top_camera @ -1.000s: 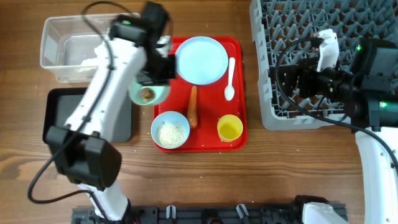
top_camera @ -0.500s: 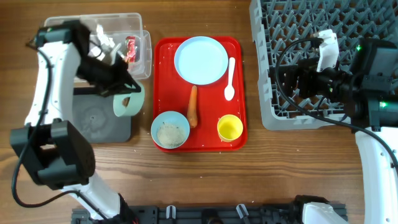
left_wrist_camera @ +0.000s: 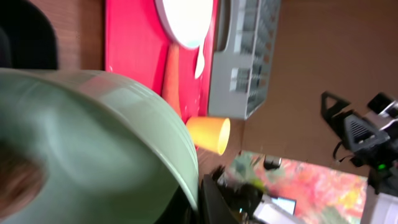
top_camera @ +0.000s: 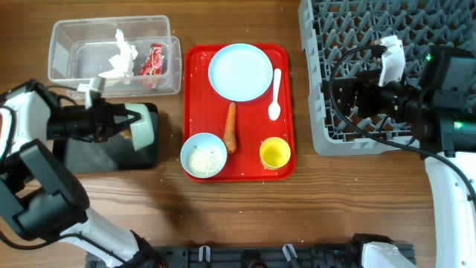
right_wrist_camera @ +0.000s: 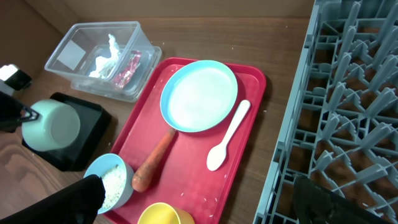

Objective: Sort waste into correct bins and load items into the dishwasher rack
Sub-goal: 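Tip the green bowl over the black tray to dump the lump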

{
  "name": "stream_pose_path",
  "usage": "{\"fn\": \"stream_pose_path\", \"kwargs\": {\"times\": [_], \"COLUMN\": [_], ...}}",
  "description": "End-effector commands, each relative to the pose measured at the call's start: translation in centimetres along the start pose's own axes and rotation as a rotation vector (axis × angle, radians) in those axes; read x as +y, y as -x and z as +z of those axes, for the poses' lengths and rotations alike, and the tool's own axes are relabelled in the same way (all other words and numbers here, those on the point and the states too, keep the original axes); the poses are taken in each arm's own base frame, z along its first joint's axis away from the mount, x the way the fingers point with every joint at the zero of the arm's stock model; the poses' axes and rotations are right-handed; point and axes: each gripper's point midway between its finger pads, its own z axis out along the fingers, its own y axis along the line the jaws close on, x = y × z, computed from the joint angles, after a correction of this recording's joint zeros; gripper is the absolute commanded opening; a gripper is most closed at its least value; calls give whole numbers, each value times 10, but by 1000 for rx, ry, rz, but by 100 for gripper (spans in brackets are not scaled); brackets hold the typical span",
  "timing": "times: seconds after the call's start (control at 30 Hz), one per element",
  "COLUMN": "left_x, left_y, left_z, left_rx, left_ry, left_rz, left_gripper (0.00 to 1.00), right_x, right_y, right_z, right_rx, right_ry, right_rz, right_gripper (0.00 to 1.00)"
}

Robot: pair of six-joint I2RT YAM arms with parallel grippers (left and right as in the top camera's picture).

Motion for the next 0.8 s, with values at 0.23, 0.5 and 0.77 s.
{"fn": "stream_pose_path", "kwargs": {"times": [0.23, 0.5, 0.77], "left_x": [-33, -81, -91], "left_y": [19, 22, 13], "left_z": [-20, 1, 102], "left_rx": [-168, -105, 167], "left_ry": [-225, -233, 201], "left_rz": [-38, 159, 353], "left_gripper": [4, 4, 4], "right_x": [5, 4, 4], "right_y": [3, 3, 2], "right_z": [0, 0, 0], "right_rx": [2, 1, 5], "right_ry": [19, 19, 20], "right_rz": [-1, -3, 2], "right_gripper": [100, 100, 100]}}
